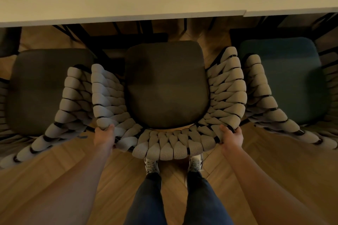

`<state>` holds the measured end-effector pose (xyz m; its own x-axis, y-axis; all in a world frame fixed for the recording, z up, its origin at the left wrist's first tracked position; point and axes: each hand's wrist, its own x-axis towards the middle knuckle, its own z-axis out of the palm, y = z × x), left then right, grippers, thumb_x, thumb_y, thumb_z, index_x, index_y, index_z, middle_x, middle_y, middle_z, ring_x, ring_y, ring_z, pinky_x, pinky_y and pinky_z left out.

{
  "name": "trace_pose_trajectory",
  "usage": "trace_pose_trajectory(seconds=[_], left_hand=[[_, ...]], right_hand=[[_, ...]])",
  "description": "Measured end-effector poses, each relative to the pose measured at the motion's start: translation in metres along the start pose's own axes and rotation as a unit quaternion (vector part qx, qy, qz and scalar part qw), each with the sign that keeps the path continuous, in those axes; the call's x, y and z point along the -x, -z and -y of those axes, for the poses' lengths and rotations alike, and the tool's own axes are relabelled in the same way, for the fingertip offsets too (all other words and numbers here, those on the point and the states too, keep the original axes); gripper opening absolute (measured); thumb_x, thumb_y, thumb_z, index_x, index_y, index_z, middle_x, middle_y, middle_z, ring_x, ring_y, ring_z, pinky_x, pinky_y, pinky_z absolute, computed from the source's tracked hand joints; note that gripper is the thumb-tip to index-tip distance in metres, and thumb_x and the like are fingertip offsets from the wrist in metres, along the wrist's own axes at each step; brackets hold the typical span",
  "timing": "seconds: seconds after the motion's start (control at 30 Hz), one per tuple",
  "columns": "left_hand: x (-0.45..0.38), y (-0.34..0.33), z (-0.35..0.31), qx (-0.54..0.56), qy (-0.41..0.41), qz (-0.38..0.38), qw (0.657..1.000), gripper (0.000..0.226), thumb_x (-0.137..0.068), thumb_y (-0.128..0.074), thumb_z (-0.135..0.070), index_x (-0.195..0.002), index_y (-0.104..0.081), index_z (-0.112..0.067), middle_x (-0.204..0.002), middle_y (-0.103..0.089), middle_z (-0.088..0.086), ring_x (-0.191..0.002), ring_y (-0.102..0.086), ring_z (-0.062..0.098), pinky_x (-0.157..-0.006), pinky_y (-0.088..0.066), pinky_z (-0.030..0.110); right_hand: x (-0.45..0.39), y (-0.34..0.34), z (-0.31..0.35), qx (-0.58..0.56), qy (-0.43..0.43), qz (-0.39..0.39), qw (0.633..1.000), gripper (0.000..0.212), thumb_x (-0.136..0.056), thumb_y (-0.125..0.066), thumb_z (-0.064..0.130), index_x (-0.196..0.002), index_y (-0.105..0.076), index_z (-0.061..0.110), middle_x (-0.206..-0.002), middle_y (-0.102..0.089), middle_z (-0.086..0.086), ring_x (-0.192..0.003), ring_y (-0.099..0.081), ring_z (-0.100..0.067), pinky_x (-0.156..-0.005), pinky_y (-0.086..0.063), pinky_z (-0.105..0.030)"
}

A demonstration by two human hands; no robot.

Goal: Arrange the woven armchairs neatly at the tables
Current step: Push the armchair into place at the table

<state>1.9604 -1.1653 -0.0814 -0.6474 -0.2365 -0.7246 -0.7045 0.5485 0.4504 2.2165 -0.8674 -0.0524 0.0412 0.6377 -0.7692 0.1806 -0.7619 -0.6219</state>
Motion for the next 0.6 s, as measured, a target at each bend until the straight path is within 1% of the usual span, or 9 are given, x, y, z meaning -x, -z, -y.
trace_pose_trajectory(seconds=[0.13, 0.33, 0.43, 0.53, 0.6], left_hand=[[-0.001, -0.002, 0.0, -0.01, -0.003, -0.001, 1.0, 0.074, -0.096, -0.058, -0.043, -0.154, -0.021, -0.016, -0.146, -0.043, 0.019, -0.121, -0.052, 0.044, -0.09, -0.052, 0.063], [-0.005, -0.003, 0.0, -0.02, -0.005, -0.009, 1.0, 0.069, -0.097, -0.057, -0.043, -0.152, -0.026, -0.016, -0.145, -0.044, 0.019, -0.121, -0.052, 0.044, -0.087, -0.054, 0.061], [-0.011, -0.002, 0.003, -0.024, -0.006, -0.014, 1.0, 0.064, -0.099, -0.055, -0.039, -0.151, -0.027, -0.014, -0.145, -0.043, 0.019, -0.122, -0.05, 0.044, -0.09, -0.053, 0.06], [-0.012, 0.0, 0.002, -0.023, -0.006, -0.022, 0.999, 0.066, -0.099, -0.055, -0.039, -0.152, -0.026, -0.012, -0.144, -0.045, 0.02, -0.12, -0.051, 0.044, -0.092, -0.051, 0.062], [-0.012, 0.002, -0.001, -0.026, -0.01, -0.025, 0.999, 0.065, -0.098, -0.056, -0.04, -0.15, -0.029, -0.011, -0.141, -0.047, 0.02, -0.118, -0.053, 0.044, -0.091, -0.051, 0.061]], right_hand=[[-0.003, 0.002, 0.002, -0.003, 0.0, -0.002, 1.0, 0.05, -0.093, -0.064, 0.004, -0.139, -0.049, 0.018, -0.111, -0.061, -0.002, -0.107, -0.06, -0.026, -0.095, -0.053, -0.049], [-0.001, 0.001, 0.001, 0.002, -0.002, -0.001, 1.0, 0.053, -0.093, -0.064, 0.006, -0.141, -0.048, 0.021, -0.119, -0.062, -0.005, -0.111, -0.061, -0.028, -0.096, -0.052, -0.052], [0.001, 0.0, -0.001, 0.003, -0.002, 0.002, 1.0, 0.053, -0.093, -0.064, 0.006, -0.142, -0.048, 0.02, -0.122, -0.062, -0.006, -0.109, -0.061, -0.028, -0.093, -0.054, -0.049], [0.004, 0.0, -0.003, -0.004, -0.006, 0.008, 1.0, 0.052, -0.094, -0.063, 0.005, -0.141, -0.047, 0.019, -0.12, -0.062, -0.006, -0.106, -0.061, -0.026, -0.087, -0.055, -0.043], [0.004, -0.001, -0.004, -0.003, -0.007, 0.009, 1.0, 0.052, -0.094, -0.063, 0.005, -0.141, -0.047, 0.019, -0.122, -0.061, -0.006, -0.107, -0.061, -0.026, -0.088, -0.054, -0.044]])
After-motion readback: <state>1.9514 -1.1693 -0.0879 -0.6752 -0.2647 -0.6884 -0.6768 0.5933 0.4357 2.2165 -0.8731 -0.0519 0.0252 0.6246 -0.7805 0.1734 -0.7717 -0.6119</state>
